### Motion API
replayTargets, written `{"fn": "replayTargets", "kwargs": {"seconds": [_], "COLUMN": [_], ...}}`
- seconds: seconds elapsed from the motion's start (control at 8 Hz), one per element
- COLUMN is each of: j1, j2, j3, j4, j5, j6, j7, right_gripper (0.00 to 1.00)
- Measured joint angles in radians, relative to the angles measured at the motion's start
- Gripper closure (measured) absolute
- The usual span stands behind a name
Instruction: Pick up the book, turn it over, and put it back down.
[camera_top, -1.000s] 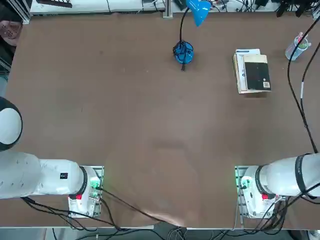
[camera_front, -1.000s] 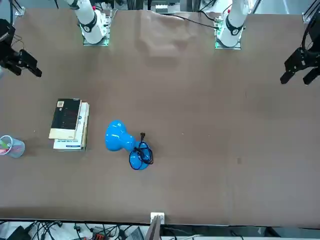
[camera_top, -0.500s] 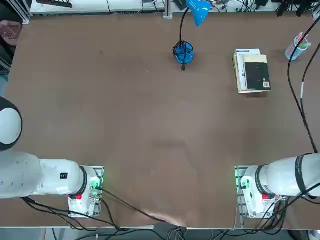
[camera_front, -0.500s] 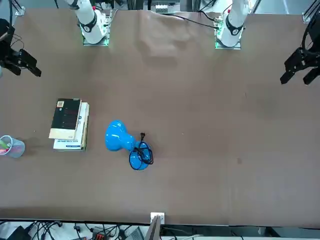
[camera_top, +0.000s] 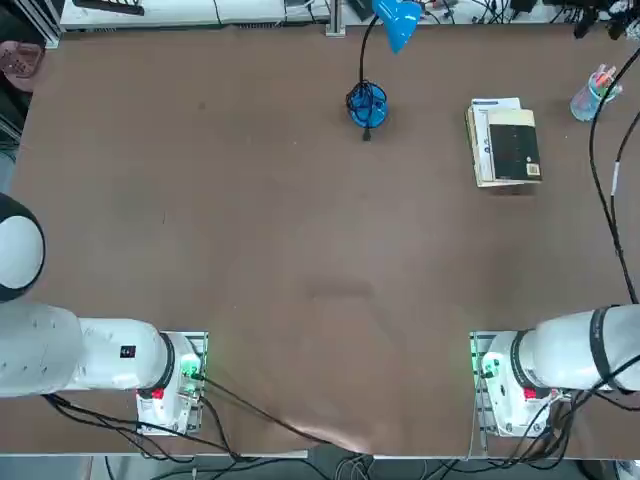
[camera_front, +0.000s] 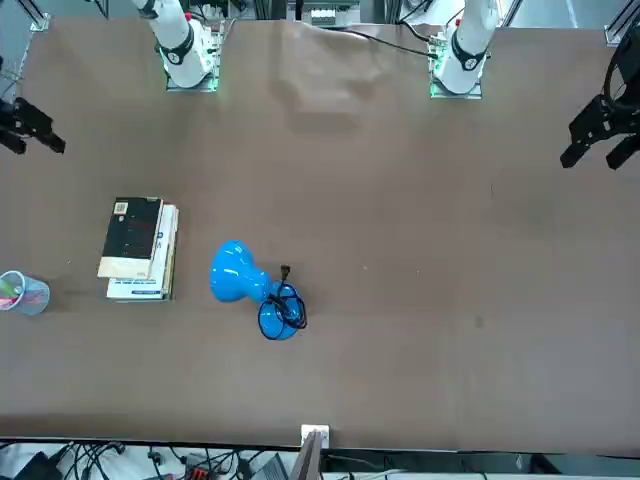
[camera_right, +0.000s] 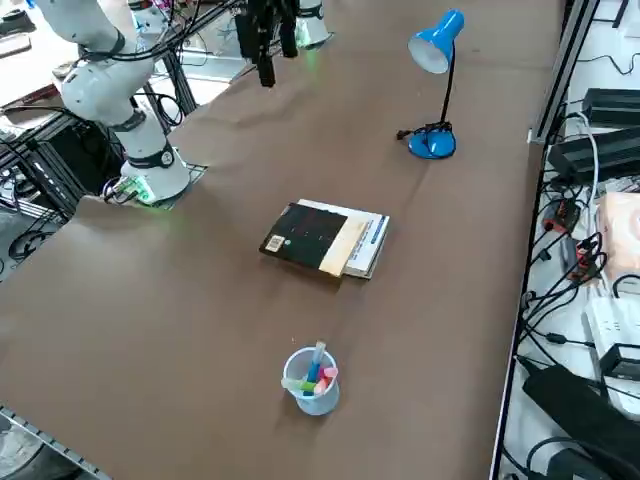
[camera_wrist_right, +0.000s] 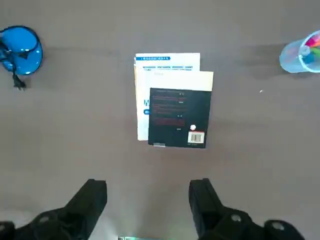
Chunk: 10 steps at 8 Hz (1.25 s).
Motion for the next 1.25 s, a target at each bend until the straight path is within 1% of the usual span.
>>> {"fn": "replayTargets", "kwargs": {"seconds": [0.12,0.25,0.38,0.62,0.75,0.88,1.0,1.25], "j1": [-0.051,-0.114,-0.192,-0.355,-0.427,-0.482,-0.517,-0.538], "j2": [0.036,0.080,0.135,0.272,0.347,0.414,0.465,0.512], "j3": [-0.024,-0.035,-0.037,-0.041,-0.042,-0.042,-0.042,-0.041], "j4": [-0.001,-0.003,-0.006,-0.015,-0.015,-0.014,-0.012,-0.010], "j5": [0.068,0.149,0.239,0.416,0.491,0.545,0.579,0.616], "j6": [0.016,0.027,0.032,0.042,0.042,0.042,0.041,0.033], "j7": [-0.101,-0.198,-0.311,-0.599,-0.724,-0.817,-0.871,-0.904], "right_gripper": [0.00,0.00,0.00,0.00,0.00,0.00,0.00,0.00]}}
